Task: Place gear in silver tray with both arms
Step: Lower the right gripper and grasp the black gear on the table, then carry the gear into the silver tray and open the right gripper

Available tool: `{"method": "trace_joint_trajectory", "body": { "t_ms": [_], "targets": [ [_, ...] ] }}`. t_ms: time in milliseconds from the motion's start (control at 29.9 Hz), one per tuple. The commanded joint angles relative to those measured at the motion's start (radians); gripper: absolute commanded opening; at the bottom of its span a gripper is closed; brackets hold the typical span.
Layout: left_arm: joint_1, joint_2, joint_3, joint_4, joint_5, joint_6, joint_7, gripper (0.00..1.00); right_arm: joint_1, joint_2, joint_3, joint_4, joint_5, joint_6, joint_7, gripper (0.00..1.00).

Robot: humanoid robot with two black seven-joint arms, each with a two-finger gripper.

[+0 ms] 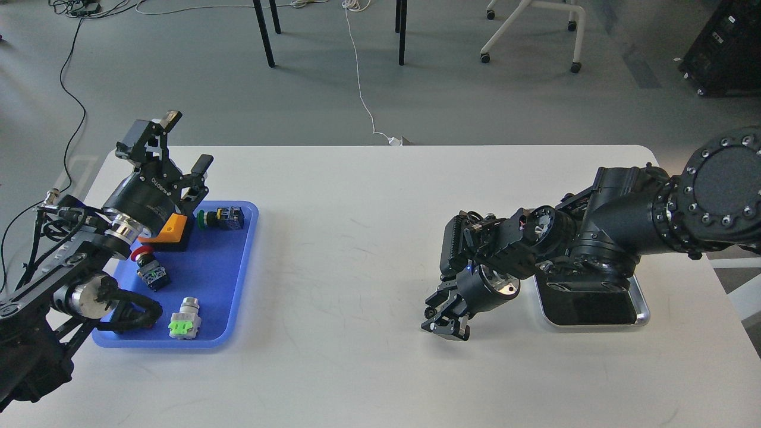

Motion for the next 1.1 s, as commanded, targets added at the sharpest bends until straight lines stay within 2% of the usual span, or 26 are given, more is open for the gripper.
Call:
{"method": "trace_joint_trajectory", "body": {
  "t_ms": [0, 100, 301, 568, 835, 969, 1069],
  "targets": [
    [0.002, -0.001, 0.000, 0.000, 0.000, 0.000, 0.000, 1.00, 0.001, 0.004, 0.000, -0.004, 0.000, 0.000, 0.000, 0.29],
    [0.000, -0.001, 0.000, 0.000, 0.000, 0.000, 0.000, 1.00, 0.002, 0.004, 0.000, -0.004, 0.000, 0.001, 0.000, 0.23],
    [0.002, -0.003, 0.000, 0.000, 0.000, 0.000, 0.000, 1.00, 0.024, 0.004, 0.002, -0.004, 0.001, 0.001, 0.000, 0.23],
    [0.000, -0.006, 0.000, -0.001, 0.000, 0.000, 0.000, 1.00, 0.151, -0.029, 0.011, -0.001, 0.003, 0.000, 0.000, 0.23],
    [0.000, -0.006, 0.000, -0.003, 0.000, 0.000, 0.000, 1.00, 0.194, -0.209, 0.003, -0.008, -0.011, 0.001, 0.000, 0.24],
    [0.000, -0.007, 0.000, -0.009, 0.000, 0.000, 0.000, 1.00, 0.176, -0.324, -0.018, -0.034, -0.057, 0.001, 0.000, 0.24],
    [0.000, -0.014, 0.000, -0.009, 0.000, 0.000, 0.000, 1.00, 0.139, -0.367, -0.038, -0.072, -0.063, 0.001, 0.000, 0.24]
  ]
}}
